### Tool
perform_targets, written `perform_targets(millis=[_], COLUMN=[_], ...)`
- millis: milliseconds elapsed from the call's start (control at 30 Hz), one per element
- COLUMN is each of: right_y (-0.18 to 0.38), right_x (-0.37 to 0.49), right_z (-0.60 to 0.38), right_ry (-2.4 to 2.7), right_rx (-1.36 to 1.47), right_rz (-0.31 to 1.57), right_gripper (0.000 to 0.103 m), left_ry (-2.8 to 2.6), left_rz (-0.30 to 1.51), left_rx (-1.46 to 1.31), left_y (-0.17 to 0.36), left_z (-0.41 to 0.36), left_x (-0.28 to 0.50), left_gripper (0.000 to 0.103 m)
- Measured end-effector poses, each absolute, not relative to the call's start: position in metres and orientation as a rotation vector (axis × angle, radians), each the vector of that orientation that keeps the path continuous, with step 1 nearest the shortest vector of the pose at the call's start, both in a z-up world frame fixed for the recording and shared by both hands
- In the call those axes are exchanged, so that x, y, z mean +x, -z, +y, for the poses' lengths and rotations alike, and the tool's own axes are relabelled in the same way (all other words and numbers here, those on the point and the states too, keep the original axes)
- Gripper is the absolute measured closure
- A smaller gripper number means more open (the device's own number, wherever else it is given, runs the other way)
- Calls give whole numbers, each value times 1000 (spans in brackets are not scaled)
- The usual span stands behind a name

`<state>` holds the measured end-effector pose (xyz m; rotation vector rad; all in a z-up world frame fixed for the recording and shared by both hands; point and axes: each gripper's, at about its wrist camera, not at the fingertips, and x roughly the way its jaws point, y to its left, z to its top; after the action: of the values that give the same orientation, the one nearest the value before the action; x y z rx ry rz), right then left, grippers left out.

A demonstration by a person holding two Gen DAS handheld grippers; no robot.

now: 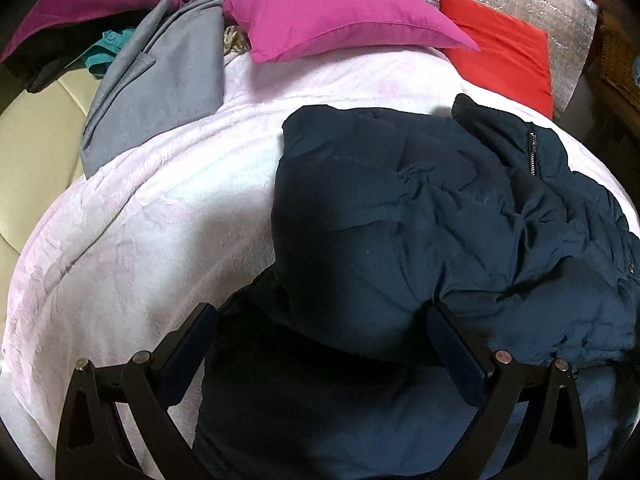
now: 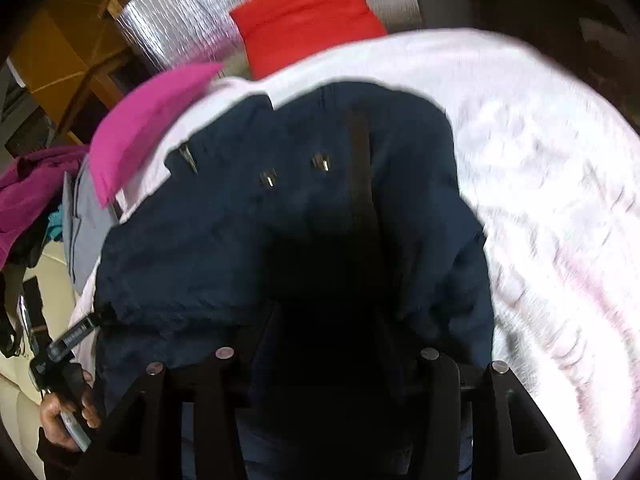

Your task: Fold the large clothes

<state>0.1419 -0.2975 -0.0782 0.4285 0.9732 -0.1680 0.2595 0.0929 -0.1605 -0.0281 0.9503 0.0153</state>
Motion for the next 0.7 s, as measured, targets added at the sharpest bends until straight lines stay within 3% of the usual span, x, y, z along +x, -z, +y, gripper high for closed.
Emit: perform_targets(millis=[133, 300, 467, 600, 700], right_y=[67, 101, 99, 97, 100], right_x=[146, 163, 154, 147, 152], right_z=[-284, -286, -290, -307, -310], right_ry=[154, 151, 136, 106, 83], right_rx=[369, 398, 400, 534, 637], right_rz=[918, 1015, 997, 966, 908], right_gripper=[50, 50, 50, 50, 41], left_ry=[-15, -13, -17, -20, -17], left_rz=[943, 938, 932, 928, 924], left_rx=[-22, -16, -4, 3, 7], left_y=[160, 162, 163, 163, 163], left_z=[92, 92, 90, 89, 89], left_x=[259, 260, 261, 262, 262], left_gripper=[0, 0, 0, 0, 0])
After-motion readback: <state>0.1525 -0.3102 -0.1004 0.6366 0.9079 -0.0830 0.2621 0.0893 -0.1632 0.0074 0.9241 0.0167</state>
